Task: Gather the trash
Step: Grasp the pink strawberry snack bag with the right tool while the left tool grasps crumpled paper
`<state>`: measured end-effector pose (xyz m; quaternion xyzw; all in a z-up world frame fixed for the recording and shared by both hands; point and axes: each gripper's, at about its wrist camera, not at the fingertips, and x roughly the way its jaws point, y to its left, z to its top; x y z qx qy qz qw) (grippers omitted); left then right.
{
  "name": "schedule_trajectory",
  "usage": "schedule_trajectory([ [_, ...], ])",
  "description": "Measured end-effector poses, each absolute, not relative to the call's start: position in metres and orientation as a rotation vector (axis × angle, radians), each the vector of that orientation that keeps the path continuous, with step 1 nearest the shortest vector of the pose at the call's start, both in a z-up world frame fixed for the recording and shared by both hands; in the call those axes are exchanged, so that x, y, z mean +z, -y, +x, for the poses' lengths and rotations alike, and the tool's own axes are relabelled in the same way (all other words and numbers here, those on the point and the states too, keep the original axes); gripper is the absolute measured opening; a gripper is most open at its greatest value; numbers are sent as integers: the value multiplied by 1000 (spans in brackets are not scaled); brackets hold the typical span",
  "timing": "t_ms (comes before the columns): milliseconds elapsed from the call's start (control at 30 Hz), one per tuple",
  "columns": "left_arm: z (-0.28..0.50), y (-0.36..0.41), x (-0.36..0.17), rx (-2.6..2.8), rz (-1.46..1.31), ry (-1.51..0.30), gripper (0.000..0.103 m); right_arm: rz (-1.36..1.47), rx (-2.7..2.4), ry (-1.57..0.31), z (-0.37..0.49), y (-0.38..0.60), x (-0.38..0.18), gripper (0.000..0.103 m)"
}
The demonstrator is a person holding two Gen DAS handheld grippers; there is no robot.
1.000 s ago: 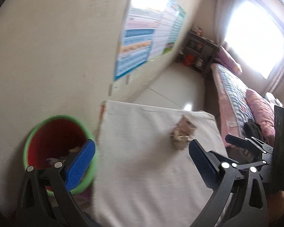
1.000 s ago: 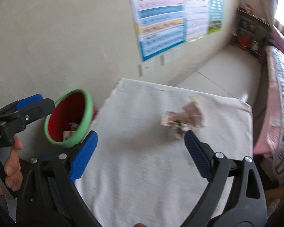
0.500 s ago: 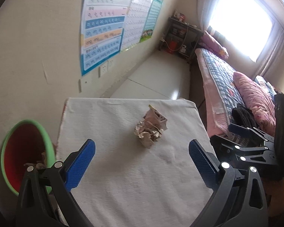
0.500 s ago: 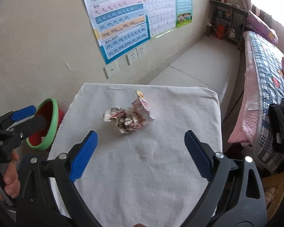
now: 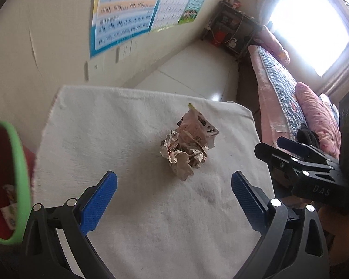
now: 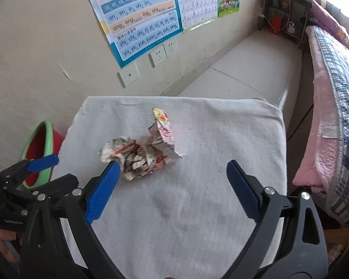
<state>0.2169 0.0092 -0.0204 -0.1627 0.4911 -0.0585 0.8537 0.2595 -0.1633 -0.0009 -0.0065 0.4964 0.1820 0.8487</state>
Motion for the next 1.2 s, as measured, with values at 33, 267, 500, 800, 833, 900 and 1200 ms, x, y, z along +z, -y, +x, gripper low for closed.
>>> schedule_trajectory([
  [33,221,-9,-25,-123,-352,-1041,93,-16,381,-1055,265,163,-6,91],
  [267,253,-8,-66,-139,-394,-1109,83,10,394,-1083,295,159,-30,91],
  [500,270,-12,-88,-159,-436,-1123,68,34,430,-1124,325,152,-47,80],
  [800,275,-7,-102,-201,-436,-1137,31,111,500,-1214,338,142,-85,32],
  [833,274,-6,-101,-213,-434,-1133,25,113,502,-1209,336,142,-86,32],
  [900,273,-5,-99,-222,-425,-1126,20,119,514,-1198,332,142,-83,32],
  [1200,263,2,-74,-232,-379,-1089,14,130,493,-1143,314,157,-57,32],
])
